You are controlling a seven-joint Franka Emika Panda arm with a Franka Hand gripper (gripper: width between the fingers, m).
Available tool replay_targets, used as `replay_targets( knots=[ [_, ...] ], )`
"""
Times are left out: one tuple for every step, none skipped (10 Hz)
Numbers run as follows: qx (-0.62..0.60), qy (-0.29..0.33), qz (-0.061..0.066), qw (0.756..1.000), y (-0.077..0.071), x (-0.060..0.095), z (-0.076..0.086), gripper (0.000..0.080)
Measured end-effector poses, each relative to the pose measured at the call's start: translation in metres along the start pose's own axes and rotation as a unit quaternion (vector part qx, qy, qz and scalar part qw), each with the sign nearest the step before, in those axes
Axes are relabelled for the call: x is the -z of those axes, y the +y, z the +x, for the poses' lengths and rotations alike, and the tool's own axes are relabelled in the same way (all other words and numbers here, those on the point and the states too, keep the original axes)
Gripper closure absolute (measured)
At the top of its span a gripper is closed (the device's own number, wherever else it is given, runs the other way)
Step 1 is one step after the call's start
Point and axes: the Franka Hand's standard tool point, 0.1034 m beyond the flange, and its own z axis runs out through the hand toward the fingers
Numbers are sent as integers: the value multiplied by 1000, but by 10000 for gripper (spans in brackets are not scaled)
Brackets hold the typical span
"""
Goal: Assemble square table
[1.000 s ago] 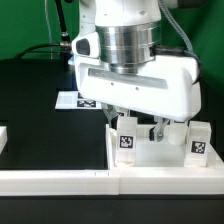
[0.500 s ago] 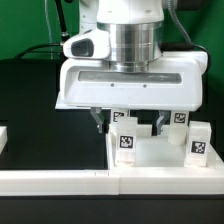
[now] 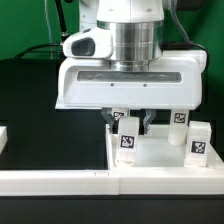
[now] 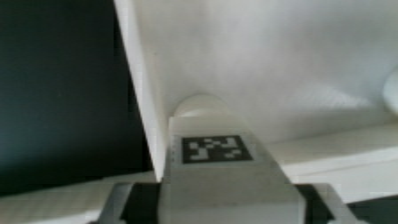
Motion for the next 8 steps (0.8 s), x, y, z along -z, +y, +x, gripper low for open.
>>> replay_targets(
  knots=[
    [-21,0,0,1000,0,0,0,511],
    [-75,0,1,997,0,0,0,511],
    [-160,4,3,987,0,-1,1,511],
    [-255,1,9,967,0,-1,0,511],
    [-357,-6,13,934,-2,-1,-1,511],
    [-450,-13,19,893,-6,-1,-2,511],
    [-507,-16,25,861,-7,2,0,511],
    [-589,-25,50,806,-5,0,2,511]
  ],
)
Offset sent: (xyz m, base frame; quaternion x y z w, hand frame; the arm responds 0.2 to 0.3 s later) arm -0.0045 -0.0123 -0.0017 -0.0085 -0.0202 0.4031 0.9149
